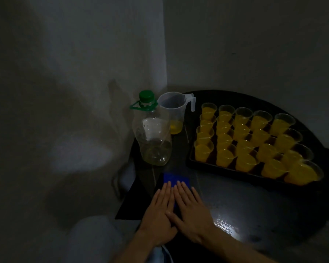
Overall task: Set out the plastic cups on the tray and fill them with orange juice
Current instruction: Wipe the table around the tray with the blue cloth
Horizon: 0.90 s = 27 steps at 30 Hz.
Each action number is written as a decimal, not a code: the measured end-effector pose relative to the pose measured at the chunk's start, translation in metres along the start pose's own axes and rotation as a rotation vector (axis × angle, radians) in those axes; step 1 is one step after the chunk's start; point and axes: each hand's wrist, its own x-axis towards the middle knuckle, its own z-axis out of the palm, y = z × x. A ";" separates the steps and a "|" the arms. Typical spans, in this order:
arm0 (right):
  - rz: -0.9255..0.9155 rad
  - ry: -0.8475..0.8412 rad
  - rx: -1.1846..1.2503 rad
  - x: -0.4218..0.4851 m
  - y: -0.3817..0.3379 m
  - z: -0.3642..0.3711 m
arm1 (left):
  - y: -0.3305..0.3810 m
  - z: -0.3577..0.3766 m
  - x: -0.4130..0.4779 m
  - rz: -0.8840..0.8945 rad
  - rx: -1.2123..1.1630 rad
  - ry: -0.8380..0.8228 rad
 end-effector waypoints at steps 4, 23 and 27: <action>0.020 0.013 0.045 0.007 -0.009 0.007 | -0.007 0.005 0.006 0.062 0.009 -0.002; 0.017 -0.142 0.012 0.080 -0.016 -0.011 | -0.067 -0.012 0.051 0.050 0.041 0.014; 0.030 -0.135 0.027 0.086 -0.013 -0.013 | -0.068 -0.019 0.058 0.058 0.024 0.003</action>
